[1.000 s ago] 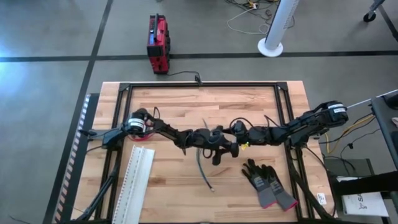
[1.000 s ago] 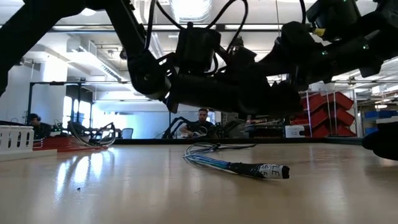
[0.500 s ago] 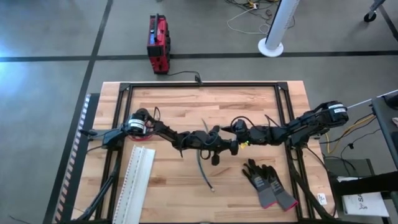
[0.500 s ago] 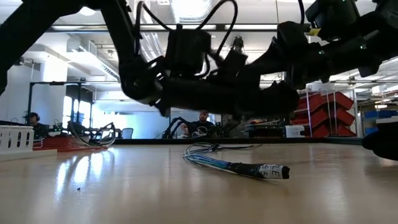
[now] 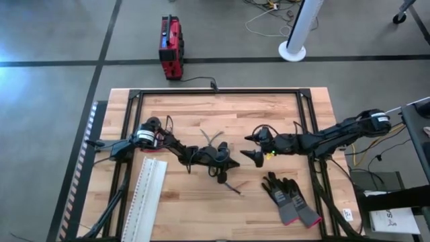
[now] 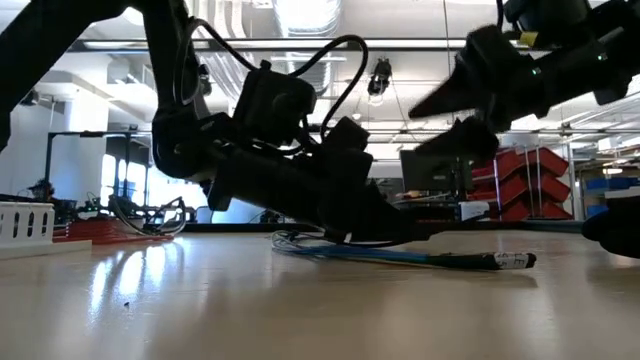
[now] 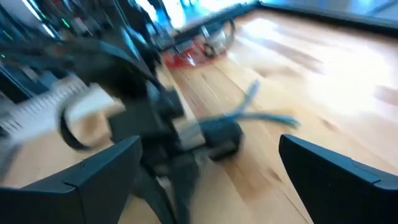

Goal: Ziptie cables
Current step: Wrap the cable wires with black zip tie

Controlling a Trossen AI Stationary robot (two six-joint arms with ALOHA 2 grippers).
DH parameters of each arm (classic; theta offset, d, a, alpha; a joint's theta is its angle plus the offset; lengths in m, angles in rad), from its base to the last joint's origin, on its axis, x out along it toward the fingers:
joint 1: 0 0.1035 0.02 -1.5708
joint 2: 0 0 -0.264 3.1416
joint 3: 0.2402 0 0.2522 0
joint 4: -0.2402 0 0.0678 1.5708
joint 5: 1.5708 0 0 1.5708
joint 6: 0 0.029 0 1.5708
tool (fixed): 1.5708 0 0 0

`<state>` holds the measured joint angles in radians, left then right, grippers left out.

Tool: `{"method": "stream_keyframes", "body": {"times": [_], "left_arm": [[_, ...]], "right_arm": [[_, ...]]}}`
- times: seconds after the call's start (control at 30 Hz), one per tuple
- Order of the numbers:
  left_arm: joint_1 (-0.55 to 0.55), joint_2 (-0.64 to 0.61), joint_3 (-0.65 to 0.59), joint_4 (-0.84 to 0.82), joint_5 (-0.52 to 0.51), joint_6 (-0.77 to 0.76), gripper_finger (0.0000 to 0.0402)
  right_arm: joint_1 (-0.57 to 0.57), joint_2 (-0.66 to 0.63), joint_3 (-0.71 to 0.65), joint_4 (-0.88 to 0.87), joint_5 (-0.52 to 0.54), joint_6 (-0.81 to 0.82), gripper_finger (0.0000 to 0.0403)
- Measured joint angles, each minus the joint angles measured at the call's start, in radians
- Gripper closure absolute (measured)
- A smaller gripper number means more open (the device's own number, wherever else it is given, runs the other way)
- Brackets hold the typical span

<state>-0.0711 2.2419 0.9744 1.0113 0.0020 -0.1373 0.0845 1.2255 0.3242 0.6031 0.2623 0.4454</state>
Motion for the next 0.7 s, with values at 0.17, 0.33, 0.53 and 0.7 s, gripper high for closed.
{"method": "stream_keyframes", "body": {"times": [0.17,0.33,0.53,0.7], "left_arm": [[0.000,-0.029,-0.002,-0.020,0.010,0.042,0.0401],[0.000,-0.058,0.000,-0.128,0.015,0.045,0.0397],[-0.005,-0.078,0.024,-0.252,0.015,0.044,0.0338],[-0.005,-0.130,0.043,-0.342,0.008,0.025,0.0267]], "right_arm": [[0.002,-0.004,-0.001,-0.111,0.001,0.000,0.0032],[0.002,0.015,-0.001,-0.207,0.018,0.000,0.0032],[0.002,0.034,-0.001,-0.286,0.105,0.000,0.0032],[0.002,0.036,-0.001,-0.291,0.105,0.000,0.0032]]}}
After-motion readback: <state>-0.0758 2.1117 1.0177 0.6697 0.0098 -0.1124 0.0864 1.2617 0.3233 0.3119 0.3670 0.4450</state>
